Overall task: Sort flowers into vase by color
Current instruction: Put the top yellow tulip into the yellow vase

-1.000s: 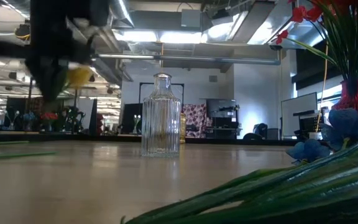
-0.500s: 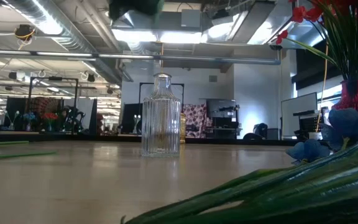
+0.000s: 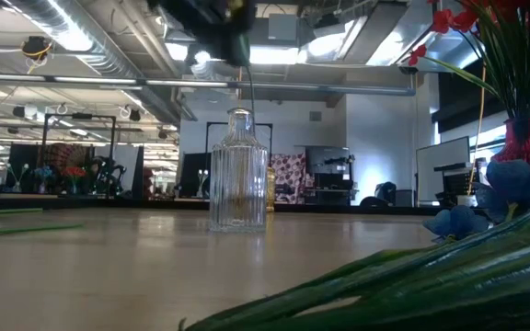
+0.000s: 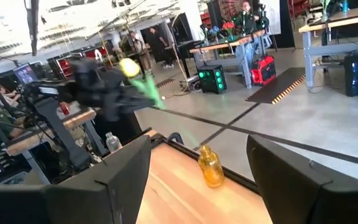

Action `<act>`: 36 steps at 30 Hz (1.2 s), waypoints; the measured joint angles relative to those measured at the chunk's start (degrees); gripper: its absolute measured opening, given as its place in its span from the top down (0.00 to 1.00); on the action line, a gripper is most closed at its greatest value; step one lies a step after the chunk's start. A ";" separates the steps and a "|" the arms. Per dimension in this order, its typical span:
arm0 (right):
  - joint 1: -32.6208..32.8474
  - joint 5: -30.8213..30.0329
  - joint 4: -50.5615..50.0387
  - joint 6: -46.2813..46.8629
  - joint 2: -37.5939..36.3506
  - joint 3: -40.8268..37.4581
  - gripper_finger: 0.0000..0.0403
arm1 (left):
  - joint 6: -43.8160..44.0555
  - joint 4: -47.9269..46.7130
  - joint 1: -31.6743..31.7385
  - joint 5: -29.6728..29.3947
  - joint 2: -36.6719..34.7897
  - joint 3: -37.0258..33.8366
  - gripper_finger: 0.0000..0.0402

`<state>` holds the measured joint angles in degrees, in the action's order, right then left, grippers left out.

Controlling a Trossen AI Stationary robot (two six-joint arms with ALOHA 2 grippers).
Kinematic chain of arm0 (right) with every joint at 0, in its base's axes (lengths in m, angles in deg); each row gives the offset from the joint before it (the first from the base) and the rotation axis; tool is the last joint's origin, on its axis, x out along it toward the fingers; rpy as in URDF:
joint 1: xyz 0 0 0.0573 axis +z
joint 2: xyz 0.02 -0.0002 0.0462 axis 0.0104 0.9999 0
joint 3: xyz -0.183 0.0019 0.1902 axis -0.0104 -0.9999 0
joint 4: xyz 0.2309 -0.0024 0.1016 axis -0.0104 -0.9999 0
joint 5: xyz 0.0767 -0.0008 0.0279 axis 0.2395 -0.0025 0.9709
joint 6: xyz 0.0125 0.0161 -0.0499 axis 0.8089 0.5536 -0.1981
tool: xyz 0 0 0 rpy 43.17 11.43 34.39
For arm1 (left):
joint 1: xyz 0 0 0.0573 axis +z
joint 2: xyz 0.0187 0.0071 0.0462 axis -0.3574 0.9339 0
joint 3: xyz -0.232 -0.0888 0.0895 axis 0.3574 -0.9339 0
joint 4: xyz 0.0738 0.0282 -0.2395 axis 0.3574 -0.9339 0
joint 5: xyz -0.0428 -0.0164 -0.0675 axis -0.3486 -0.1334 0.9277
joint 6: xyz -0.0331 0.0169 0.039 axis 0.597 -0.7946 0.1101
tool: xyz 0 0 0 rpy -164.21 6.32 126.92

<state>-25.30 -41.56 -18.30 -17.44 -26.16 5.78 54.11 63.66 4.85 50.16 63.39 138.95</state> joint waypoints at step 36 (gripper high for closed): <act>0.01 -0.86 -2.62 2.48 0.21 -0.02 0.34 | 7.64 0.06 2.77 2.27 1.71 0.02 1.00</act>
<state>-25.30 -42.42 -20.92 -14.96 -25.95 5.76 61.75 63.72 7.61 52.43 65.10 138.98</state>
